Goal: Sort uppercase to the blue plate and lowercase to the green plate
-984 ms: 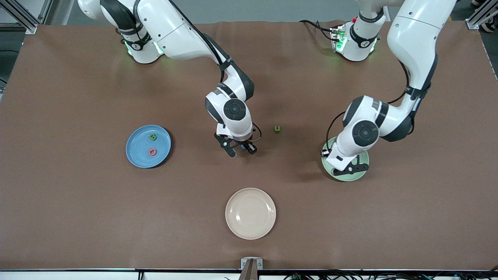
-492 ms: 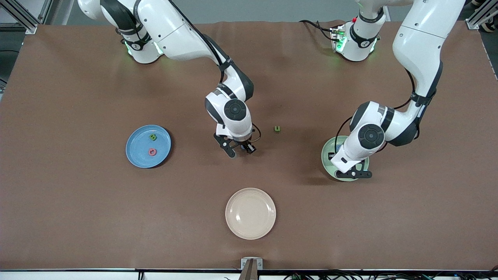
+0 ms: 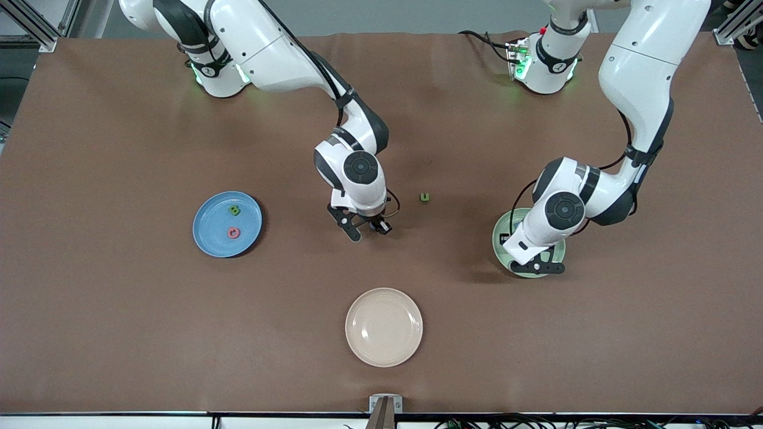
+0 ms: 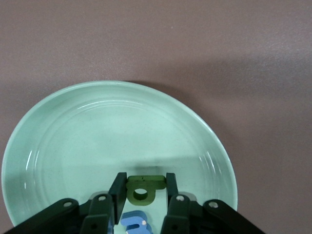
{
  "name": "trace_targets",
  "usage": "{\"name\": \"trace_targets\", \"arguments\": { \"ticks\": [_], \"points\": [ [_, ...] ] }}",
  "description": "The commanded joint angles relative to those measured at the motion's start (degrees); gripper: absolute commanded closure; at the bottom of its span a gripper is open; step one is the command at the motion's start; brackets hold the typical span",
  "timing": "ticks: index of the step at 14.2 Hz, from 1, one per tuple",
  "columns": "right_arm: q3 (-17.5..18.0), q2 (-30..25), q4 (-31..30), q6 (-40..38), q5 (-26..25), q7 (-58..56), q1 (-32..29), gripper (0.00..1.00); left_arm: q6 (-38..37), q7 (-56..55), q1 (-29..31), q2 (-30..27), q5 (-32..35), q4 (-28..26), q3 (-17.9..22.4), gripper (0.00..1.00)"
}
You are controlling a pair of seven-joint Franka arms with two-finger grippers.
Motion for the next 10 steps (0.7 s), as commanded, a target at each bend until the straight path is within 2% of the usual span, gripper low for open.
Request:
{"name": "trace_targets", "arguments": {
  "ticks": [1, 4, 7, 9, 10],
  "points": [
    [-0.4, 0.3, -0.1, -0.6, -1.1, 0.8, -0.1, 0.99, -0.3, -0.5, 0.1, -1.5, 1.0, -0.5, -0.5, 0.0],
    [-0.7, -1.8, 0.6, -9.9, -1.7, -5.6, -2.4, 1.0, -5.1, -3.1, 0.2, -4.3, 0.3, -0.8, -3.3, 0.0],
    [-1.0, -6.1, -0.4, -23.5, -3.2, -17.9, -6.2, 1.0, -11.4, -14.5, 0.2, -5.2, 0.3, 0.1, -8.4, 0.0],
    [-1.2, -10.4, -5.0, -27.4, -8.8, -25.3, -9.0, 1.0, -11.4, -26.0, -0.9, -4.7, 0.2, 0.5, -10.8, 0.0],
    [-1.2, -13.2, -8.5, -27.3, -9.8, -28.5, -10.6, 1.0, -11.4, -31.8, -1.0, -4.5, 0.3, 1.0, -12.2, 0.0]
  ]
}}
